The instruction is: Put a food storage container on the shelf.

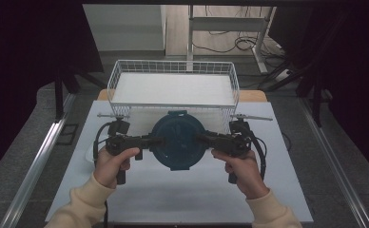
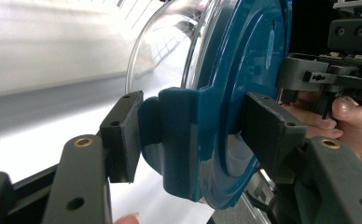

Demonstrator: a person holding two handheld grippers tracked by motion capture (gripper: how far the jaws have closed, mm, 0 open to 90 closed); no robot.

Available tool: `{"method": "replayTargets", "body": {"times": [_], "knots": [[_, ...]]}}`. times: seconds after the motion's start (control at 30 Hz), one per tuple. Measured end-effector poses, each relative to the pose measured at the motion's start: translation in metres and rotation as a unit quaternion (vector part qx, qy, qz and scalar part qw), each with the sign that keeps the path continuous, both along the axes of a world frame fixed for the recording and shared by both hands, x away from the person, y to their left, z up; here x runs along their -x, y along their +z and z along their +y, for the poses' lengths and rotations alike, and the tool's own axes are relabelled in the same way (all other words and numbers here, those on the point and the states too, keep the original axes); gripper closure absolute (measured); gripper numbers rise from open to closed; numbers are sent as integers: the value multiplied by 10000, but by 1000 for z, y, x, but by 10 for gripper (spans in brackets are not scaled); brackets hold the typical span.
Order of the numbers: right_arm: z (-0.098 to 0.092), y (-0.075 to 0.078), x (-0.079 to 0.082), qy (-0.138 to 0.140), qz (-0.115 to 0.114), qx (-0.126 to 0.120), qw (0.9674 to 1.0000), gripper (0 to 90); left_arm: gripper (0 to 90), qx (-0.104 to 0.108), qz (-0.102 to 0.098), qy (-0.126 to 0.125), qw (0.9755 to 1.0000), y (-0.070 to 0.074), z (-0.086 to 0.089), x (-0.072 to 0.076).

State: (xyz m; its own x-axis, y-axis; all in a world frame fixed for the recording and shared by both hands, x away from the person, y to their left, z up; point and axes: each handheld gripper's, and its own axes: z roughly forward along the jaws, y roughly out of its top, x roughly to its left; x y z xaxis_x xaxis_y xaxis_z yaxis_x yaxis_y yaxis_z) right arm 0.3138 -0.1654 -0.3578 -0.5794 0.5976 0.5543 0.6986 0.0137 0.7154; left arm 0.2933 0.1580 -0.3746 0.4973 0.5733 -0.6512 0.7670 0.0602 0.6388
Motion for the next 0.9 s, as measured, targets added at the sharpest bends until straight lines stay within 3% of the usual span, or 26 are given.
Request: {"method": "replayTargets", "body": {"times": [0.67,0.9], "knots": [[7,43,-19,60,-322,31,9995,423,408,74,-229,21,9997,38,7,-18],[8,53,-34,68,-305,-21,9995,428,411,96,-170,-10,9998,53,12,-39]]}}
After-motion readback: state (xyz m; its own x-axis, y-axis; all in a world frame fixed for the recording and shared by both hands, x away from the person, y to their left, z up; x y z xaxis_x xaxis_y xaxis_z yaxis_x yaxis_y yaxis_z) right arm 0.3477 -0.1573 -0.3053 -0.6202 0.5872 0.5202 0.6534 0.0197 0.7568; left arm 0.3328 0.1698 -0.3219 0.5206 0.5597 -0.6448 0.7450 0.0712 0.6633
